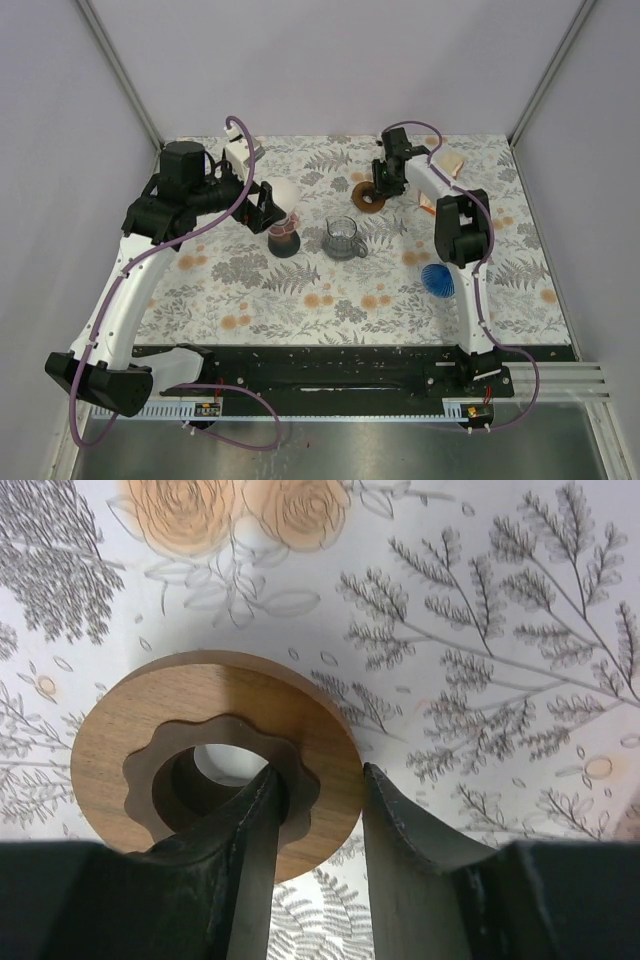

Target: Place the coffee filter in the dripper

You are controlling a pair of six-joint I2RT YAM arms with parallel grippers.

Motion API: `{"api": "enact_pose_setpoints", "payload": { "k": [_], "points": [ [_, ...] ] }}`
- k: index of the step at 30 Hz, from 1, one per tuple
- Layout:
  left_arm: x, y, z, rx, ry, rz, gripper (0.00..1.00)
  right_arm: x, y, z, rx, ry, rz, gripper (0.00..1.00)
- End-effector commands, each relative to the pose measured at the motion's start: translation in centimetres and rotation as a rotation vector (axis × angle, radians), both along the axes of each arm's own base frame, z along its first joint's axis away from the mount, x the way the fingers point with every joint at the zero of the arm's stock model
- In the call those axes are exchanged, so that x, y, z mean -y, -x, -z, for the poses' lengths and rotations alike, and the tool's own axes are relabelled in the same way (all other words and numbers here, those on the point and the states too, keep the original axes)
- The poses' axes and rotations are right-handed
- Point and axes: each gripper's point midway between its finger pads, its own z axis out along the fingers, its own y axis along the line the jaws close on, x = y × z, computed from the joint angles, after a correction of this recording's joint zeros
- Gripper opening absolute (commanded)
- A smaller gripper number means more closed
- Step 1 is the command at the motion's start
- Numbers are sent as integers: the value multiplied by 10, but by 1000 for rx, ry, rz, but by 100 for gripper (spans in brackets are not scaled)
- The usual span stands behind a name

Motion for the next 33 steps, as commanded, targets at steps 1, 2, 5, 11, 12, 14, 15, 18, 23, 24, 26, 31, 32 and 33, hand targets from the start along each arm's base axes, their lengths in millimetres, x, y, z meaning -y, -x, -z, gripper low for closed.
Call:
{"api": "enact_pose_setpoints", "payload": {
  "k": [1,2,5,11,12,14,15,18,23,24,26,31,32,33],
  "points": [
    [-4,0,-33,113,18,-11,97,4,1,-74,142,21,-9,0],
    [-5,0,-32,113,16,-12,97,6,2,-80,155,22,-8,0],
    [-5,1,-32,117,14,-13,97,12,6,-107,208,35,5,0],
    [-6,0,-32,121,10,-15,97,14,22,-152,274,18,-13,0],
    [-7,0,-32,122,9,-16,97,12,27,-159,282,14,-26,0],
    [-7,-1,-31,120,9,-18,97,1,42,-166,277,0,-83,0],
    [-7,0,-33,123,10,-16,97,-8,52,-171,280,-1,-135,0],
    [-7,-1,-33,123,9,-17,97,-33,82,-168,263,28,-275,0],
    [-8,-2,-33,125,9,-22,97,-62,120,-148,190,83,-418,0],
    [-8,-2,-33,124,10,-23,97,-65,125,-143,171,95,-435,0],
    [-9,-2,-34,126,10,-26,97,-73,134,-134,146,112,-474,0],
    [-10,-2,-33,124,10,-31,97,-79,134,-119,119,154,-496,0],
    [-10,-1,-34,125,11,-30,97,-81,133,-116,115,155,-498,0],
    [-11,-2,-33,124,9,-34,97,-83,133,-116,116,153,-501,0]
  ]
}}
